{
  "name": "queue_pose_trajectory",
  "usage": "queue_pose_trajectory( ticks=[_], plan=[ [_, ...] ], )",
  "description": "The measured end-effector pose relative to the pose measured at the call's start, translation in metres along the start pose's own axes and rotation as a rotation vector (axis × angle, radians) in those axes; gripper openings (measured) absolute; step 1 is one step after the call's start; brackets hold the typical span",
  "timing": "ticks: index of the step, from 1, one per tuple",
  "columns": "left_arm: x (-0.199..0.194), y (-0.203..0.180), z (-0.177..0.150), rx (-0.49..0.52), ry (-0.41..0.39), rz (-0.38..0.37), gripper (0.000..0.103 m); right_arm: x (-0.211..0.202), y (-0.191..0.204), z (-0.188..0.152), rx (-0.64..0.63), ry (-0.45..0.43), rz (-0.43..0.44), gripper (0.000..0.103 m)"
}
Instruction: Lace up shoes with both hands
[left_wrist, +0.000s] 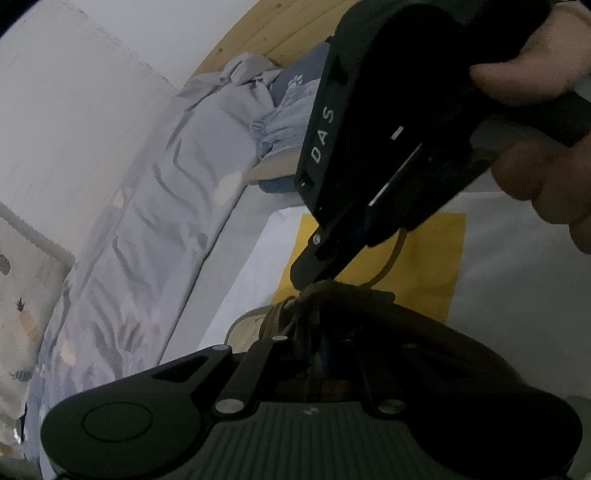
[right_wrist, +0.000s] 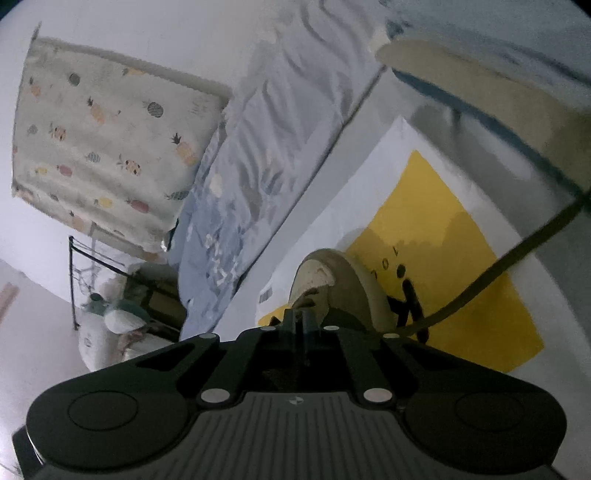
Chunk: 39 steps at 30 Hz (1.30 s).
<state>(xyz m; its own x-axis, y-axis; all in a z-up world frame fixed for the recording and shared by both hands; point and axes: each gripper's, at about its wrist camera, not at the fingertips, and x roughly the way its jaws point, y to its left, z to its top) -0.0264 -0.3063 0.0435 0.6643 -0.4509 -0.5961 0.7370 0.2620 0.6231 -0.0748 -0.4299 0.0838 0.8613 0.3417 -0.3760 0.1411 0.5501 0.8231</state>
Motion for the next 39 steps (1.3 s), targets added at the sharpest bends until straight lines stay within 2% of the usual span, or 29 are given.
queue_pose_trajectory(
  ticks=[9, 15, 20, 21, 25, 32, 36, 39],
  plan=[
    [-0.006, 0.009, -0.007, -0.043, 0.033, 0.051, 0.011, -0.013, 0.010, 0.005, -0.079, -0.078, -0.078, 0.001],
    [-0.019, 0.011, -0.006, -0.060, 0.013, 0.098, 0.011, -0.017, 0.013, 0.007, -0.100, -0.086, -0.089, 0.001],
    [-0.027, 0.024, -0.005, -0.093, 0.003, 0.155, 0.019, -0.018, 0.014, 0.009, -0.128, -0.082, -0.100, 0.001],
    [-0.029, 0.027, -0.005, -0.102, 0.002, 0.166, 0.024, -0.019, 0.013, 0.009, -0.128, -0.081, -0.102, 0.001],
    [-0.031, 0.037, -0.005, -0.123, 0.026, 0.213, 0.025, -0.023, 0.013, 0.009, -0.146, -0.093, -0.117, 0.001],
    [-0.035, 0.031, -0.009, -0.116, 0.045, 0.190, 0.025, -0.031, 0.007, 0.015, -0.151, -0.133, -0.157, 0.001],
    [-0.040, 0.030, -0.005, -0.138, 0.011, 0.166, 0.025, -0.031, 0.002, 0.015, -0.120, -0.118, -0.136, 0.001],
    [-0.041, 0.027, 0.000, -0.133, 0.008, 0.137, 0.025, -0.031, -0.009, 0.023, -0.044, -0.097, -0.094, 0.001]
  ],
)
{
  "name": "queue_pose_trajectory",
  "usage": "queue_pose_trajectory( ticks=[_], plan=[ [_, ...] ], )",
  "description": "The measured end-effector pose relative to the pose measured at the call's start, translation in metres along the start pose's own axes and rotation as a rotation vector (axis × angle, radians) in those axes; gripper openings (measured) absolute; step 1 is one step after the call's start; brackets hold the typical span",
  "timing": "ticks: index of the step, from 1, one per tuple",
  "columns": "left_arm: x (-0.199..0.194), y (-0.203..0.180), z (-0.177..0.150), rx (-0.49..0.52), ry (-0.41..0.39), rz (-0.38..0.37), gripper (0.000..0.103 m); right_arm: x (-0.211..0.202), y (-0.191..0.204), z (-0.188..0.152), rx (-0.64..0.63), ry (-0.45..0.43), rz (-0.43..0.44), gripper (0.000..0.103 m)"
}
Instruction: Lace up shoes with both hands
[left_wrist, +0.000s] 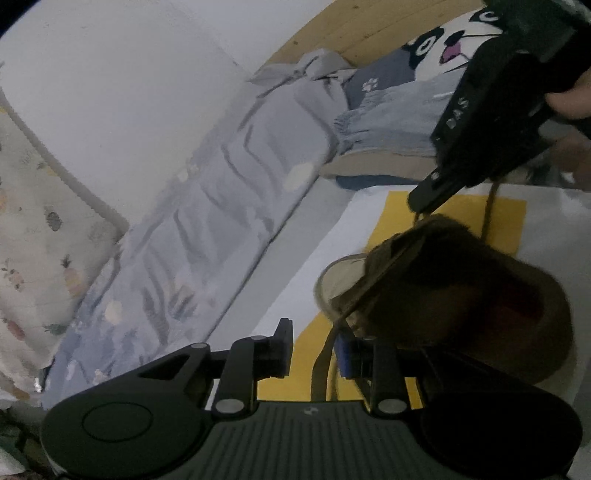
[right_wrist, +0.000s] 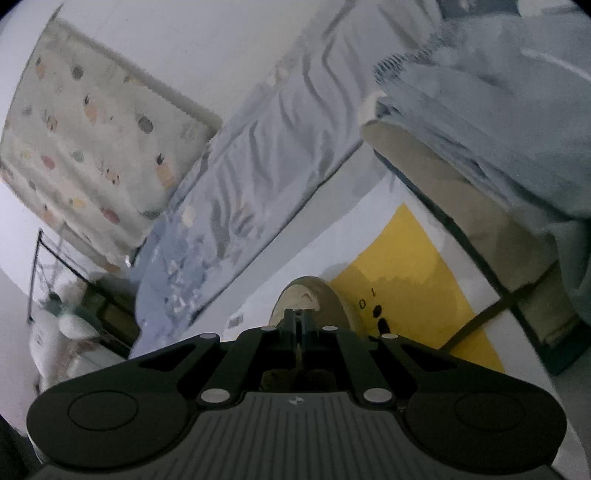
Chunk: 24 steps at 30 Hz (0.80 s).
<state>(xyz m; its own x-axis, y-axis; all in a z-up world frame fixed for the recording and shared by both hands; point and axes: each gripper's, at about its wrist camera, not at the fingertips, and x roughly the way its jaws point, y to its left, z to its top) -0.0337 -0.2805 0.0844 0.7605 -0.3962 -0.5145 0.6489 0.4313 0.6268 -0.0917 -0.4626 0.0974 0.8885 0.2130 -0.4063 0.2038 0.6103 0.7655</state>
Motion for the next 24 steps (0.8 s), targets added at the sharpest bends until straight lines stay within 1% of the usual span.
queue_pose_trajectory(
  ticks=[3, 8, 10, 11, 16, 24],
  plan=[
    [0.004, -0.002, 0.001, 0.015, 0.010, -0.005, 0.025, 0.002, -0.011, 0.006, 0.066, 0.018, 0.022, 0.003],
    [0.008, -0.001, 0.002, 0.028, 0.014, -0.004, 0.025, -0.007, -0.015, 0.014, 0.083, -0.032, -0.008, 0.008],
    [0.008, -0.001, 0.003, 0.037, 0.015, 0.001, 0.025, -0.008, -0.018, 0.017, 0.089, -0.034, -0.017, 0.011],
    [0.008, -0.001, 0.003, 0.037, 0.015, 0.002, 0.025, -0.007, -0.019, 0.017, 0.094, -0.029, -0.017, 0.011],
    [0.011, -0.002, 0.004, 0.043, 0.021, 0.001, 0.025, -0.004, -0.016, 0.013, 0.120, 0.030, 0.035, 0.011],
    [0.011, -0.001, 0.003, 0.048, 0.025, -0.004, 0.025, -0.016, -0.006, 0.013, 0.121, 0.021, 0.084, 0.012]
  ],
)
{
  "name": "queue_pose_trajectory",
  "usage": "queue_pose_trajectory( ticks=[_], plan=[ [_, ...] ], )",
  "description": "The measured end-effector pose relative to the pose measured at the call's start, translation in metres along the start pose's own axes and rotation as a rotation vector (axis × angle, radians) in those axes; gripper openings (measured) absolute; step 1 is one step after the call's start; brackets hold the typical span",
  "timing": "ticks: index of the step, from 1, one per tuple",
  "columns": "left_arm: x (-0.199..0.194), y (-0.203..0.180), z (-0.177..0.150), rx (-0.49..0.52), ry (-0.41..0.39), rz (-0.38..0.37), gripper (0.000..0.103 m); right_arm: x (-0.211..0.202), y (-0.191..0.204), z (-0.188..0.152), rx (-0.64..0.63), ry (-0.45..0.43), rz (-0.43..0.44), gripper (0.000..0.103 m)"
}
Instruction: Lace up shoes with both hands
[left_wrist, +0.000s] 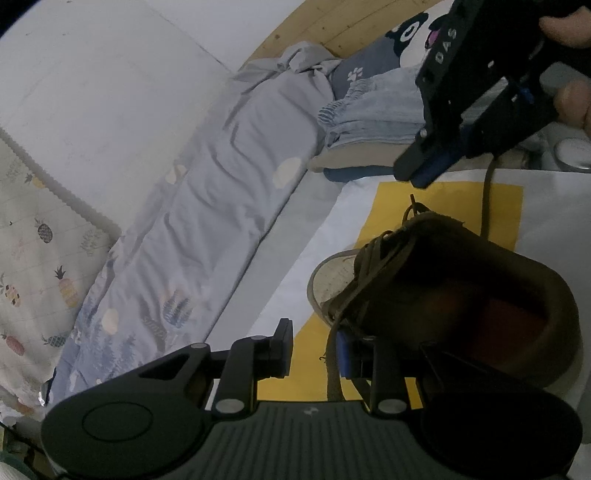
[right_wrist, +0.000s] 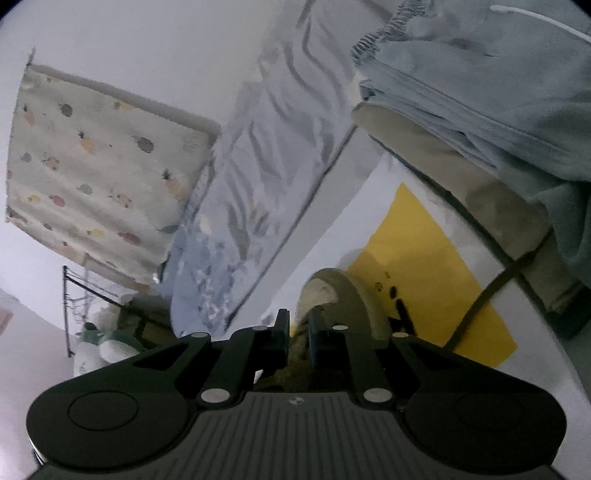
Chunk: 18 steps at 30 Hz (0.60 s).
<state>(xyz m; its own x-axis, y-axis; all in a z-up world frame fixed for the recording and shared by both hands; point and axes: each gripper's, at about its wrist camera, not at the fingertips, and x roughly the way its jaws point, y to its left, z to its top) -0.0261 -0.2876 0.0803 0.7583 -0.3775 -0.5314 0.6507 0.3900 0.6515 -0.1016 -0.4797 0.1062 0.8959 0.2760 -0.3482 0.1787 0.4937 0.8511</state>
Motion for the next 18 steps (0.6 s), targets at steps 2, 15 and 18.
queue_pose_trajectory(
  ticks=[2, 15, 18],
  plan=[
    [0.000, 0.000, 0.000, 0.000, -0.001, -0.001, 0.025, 0.002, 0.000, -0.003, 0.006, 0.010, -0.002, 0.014],
    [0.004, -0.002, 0.000, 0.000, -0.004, 0.004, 0.025, 0.024, -0.007, -0.020, 0.068, 0.026, -0.029, 0.012],
    [0.004, -0.002, 0.000, 0.000, -0.007, 0.001, 0.025, 0.023, -0.010, -0.021, 0.085, 0.016, -0.032, 0.002]
  ],
)
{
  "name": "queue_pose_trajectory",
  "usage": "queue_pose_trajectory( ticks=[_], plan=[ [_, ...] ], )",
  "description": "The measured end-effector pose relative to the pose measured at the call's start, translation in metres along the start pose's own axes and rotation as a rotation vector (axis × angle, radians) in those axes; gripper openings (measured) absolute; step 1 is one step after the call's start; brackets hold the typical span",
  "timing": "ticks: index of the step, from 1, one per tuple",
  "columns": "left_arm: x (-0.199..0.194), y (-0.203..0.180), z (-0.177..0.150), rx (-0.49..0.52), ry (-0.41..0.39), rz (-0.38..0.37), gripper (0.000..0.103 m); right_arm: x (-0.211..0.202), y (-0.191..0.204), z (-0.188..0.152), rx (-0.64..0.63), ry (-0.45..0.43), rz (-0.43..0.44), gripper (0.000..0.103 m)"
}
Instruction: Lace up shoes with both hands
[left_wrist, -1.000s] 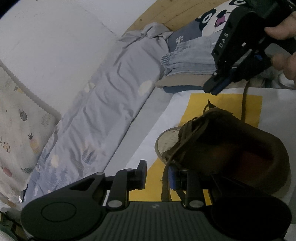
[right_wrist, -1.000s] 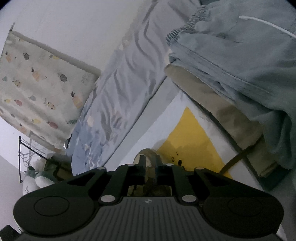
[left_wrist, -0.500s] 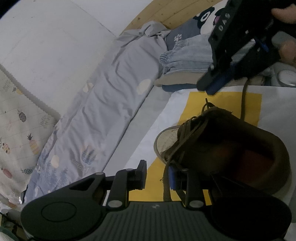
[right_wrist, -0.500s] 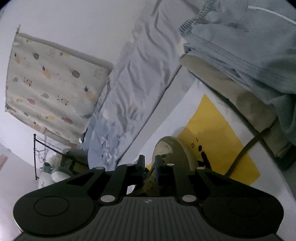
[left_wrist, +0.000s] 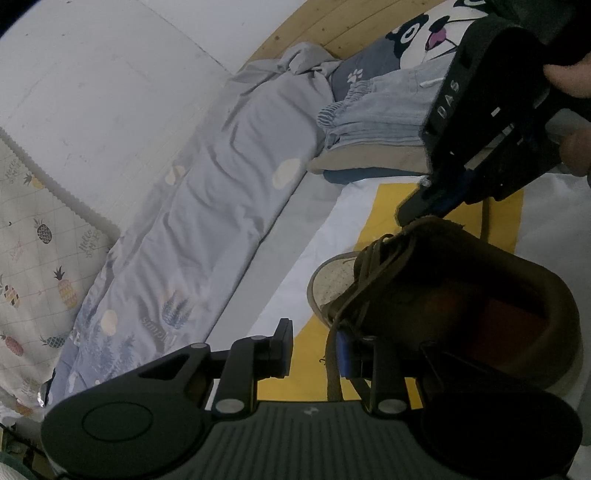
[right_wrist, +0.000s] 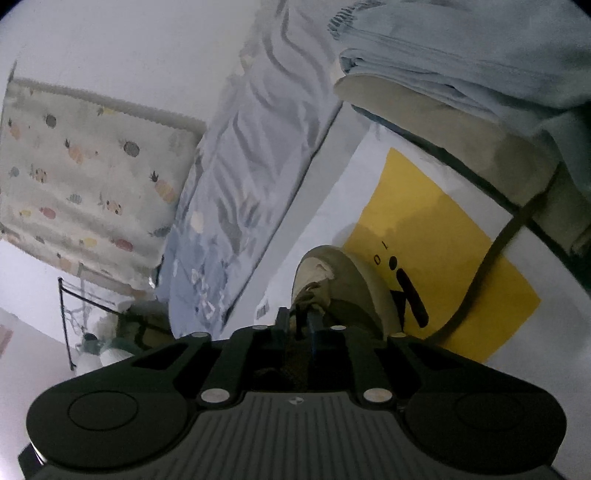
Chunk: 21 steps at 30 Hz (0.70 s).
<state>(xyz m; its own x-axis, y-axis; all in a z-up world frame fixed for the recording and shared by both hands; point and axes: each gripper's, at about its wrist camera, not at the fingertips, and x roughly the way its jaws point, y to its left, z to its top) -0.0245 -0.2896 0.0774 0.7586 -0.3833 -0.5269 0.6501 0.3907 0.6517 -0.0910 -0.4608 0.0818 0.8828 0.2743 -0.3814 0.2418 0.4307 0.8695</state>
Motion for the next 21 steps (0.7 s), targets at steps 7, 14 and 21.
queue_pose_trajectory(
  ticks=[7, 14, 21],
  plan=[
    [-0.004, 0.000, 0.000, -0.005, -0.011, -0.016, 0.024, -0.002, 0.006, -0.001, -0.051, -0.021, -0.022, 0.001],
    [-0.013, 0.005, 0.000, -0.061, -0.016, -0.032, 0.024, -0.003, 0.009, -0.001, -0.080, -0.024, -0.028, 0.002],
    [-0.016, 0.006, -0.002, -0.111, -0.004, -0.026, 0.023, -0.008, 0.016, -0.001, -0.155, -0.045, -0.026, 0.002]
  ],
)
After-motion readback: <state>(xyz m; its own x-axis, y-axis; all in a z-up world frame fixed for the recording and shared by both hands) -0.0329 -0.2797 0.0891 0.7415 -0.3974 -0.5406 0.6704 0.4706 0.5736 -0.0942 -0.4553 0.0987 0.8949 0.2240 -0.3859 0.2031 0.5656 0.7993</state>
